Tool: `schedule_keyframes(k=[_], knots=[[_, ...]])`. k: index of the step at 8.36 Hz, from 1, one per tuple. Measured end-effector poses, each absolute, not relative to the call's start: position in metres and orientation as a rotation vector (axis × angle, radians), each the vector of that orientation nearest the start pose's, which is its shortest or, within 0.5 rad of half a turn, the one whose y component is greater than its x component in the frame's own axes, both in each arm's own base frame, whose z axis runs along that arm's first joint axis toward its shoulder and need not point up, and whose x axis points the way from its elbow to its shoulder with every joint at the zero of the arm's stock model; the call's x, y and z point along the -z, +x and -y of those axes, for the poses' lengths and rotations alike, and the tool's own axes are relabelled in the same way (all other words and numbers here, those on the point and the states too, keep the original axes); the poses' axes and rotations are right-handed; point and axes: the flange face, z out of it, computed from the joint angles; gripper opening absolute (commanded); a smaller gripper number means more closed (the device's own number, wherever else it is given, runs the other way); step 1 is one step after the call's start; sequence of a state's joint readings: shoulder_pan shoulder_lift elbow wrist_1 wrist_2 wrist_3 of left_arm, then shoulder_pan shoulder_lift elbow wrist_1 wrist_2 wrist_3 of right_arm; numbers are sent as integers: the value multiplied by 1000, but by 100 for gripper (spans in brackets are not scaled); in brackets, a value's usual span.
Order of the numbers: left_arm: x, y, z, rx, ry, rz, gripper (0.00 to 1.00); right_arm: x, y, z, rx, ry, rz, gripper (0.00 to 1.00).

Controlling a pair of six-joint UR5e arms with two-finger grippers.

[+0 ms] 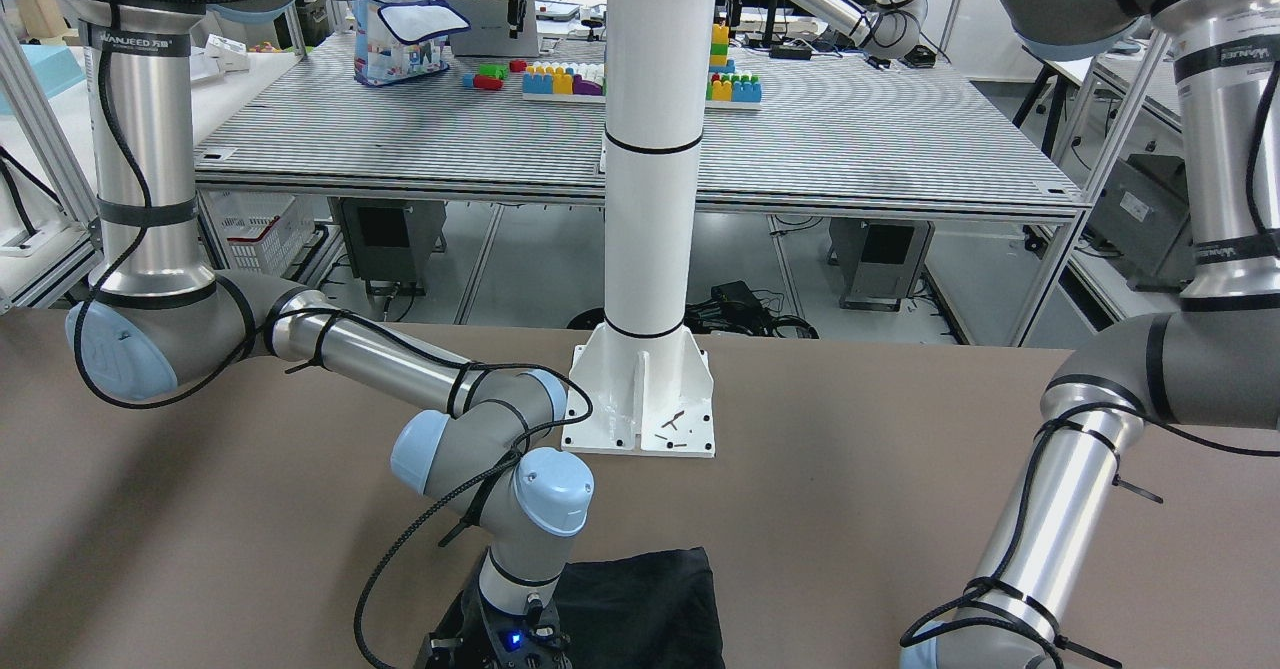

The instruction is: Fold clothes

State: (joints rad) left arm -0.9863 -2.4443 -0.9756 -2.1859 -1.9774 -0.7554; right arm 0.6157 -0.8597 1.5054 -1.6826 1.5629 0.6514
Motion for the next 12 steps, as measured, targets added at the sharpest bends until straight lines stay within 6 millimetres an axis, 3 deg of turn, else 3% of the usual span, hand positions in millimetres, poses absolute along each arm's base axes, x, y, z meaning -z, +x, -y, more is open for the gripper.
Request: schedule_keyframes(k=[3, 4, 9, 12], knots=[[-305, 385, 749, -28, 456, -844, 100, -347, -490, 535, 304, 398, 408, 84], [-304, 387, 749, -30, 456, -845, 100, -348, -486, 536, 301, 406, 436, 89], [-304, 389, 748, -32, 454, -845, 100, -263, -498, 549, 151, 421, 600, 91], [-304, 387, 749, -29, 455, -845, 100, -250, -527, 573, 140, 398, 579, 89]])
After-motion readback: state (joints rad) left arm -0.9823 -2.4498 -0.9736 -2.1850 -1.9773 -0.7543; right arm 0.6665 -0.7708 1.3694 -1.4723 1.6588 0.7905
